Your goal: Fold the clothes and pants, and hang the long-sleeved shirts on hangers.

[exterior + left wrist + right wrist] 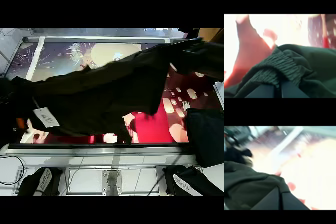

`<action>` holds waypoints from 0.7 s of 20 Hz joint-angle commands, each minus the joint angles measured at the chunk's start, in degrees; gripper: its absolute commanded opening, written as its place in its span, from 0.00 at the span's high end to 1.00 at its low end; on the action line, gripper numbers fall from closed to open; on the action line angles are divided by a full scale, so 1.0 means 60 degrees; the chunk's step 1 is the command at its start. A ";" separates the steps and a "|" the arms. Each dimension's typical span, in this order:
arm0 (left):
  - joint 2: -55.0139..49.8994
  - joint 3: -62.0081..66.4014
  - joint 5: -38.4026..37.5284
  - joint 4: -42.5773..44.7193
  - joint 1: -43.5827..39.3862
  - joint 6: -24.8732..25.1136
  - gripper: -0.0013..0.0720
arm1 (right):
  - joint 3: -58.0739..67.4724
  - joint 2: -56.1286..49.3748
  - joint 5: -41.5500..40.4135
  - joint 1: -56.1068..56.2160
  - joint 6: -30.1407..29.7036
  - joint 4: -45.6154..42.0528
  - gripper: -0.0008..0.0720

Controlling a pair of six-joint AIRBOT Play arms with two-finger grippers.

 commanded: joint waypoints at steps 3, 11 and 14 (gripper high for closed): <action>-0.4040 0.0033 0.1683 -0.0127 -0.2149 0.0452 0.93 | 0.0062 -0.3515 -0.0171 -0.0306 -0.0047 -0.0117 0.98; -0.7552 0.0036 0.6481 -0.2987 -0.1585 0.0882 0.93 | 0.0120 -0.6750 -0.5960 -0.0302 -0.0058 0.0175 0.98; -0.7541 0.0051 0.6127 -0.3311 -0.1548 0.1840 0.36 | 0.0120 -0.6951 -0.6291 -0.0306 -0.0055 0.0688 0.43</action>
